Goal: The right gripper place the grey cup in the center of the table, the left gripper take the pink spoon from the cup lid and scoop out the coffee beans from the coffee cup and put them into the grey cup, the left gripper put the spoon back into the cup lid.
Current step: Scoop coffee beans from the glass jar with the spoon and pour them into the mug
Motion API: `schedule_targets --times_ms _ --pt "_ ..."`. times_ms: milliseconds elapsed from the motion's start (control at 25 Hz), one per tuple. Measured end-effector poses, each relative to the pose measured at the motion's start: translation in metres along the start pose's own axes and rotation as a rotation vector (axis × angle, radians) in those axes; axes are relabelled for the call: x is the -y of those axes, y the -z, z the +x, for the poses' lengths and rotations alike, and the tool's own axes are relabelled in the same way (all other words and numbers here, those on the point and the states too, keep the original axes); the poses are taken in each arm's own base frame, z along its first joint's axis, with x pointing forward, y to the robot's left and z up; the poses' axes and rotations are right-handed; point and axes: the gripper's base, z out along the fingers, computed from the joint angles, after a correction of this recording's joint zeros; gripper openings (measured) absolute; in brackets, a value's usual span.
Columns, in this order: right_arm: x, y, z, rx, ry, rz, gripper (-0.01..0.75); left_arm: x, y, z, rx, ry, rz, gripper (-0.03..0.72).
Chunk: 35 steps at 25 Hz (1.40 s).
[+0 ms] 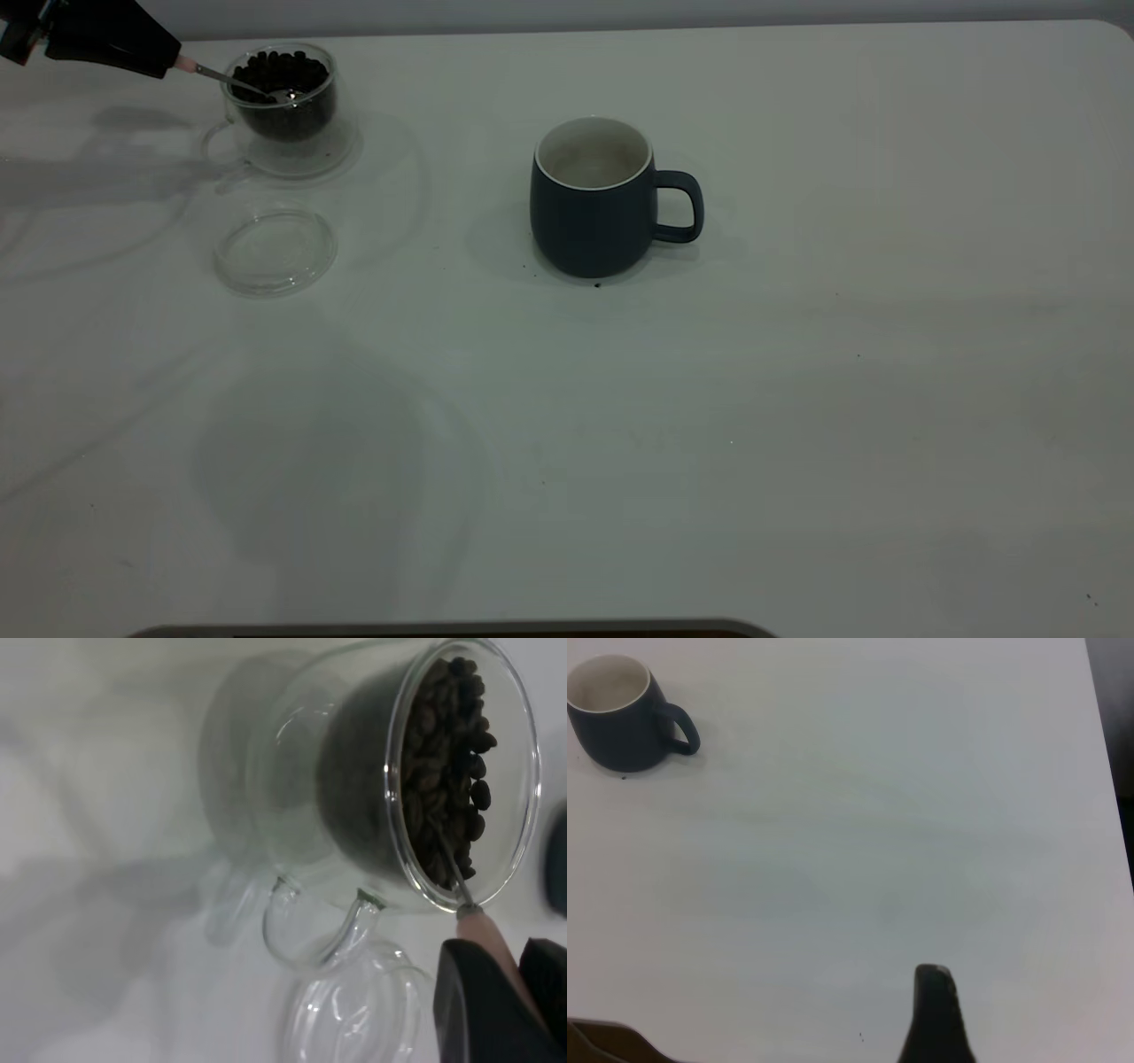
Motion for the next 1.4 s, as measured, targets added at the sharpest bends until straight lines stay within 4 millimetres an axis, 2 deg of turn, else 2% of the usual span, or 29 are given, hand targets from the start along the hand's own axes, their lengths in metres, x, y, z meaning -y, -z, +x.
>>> schedule_targets --times_ms 560,1400 --pt "0.0 0.0 0.0 0.0 -0.001 0.0 0.59 0.009 0.0007 -0.0069 0.07 0.116 0.104 0.118" --pt "0.0 0.0 0.0 0.0 -0.001 0.0 0.59 0.0016 0.0066 -0.0047 0.071 0.154 0.087 0.117"
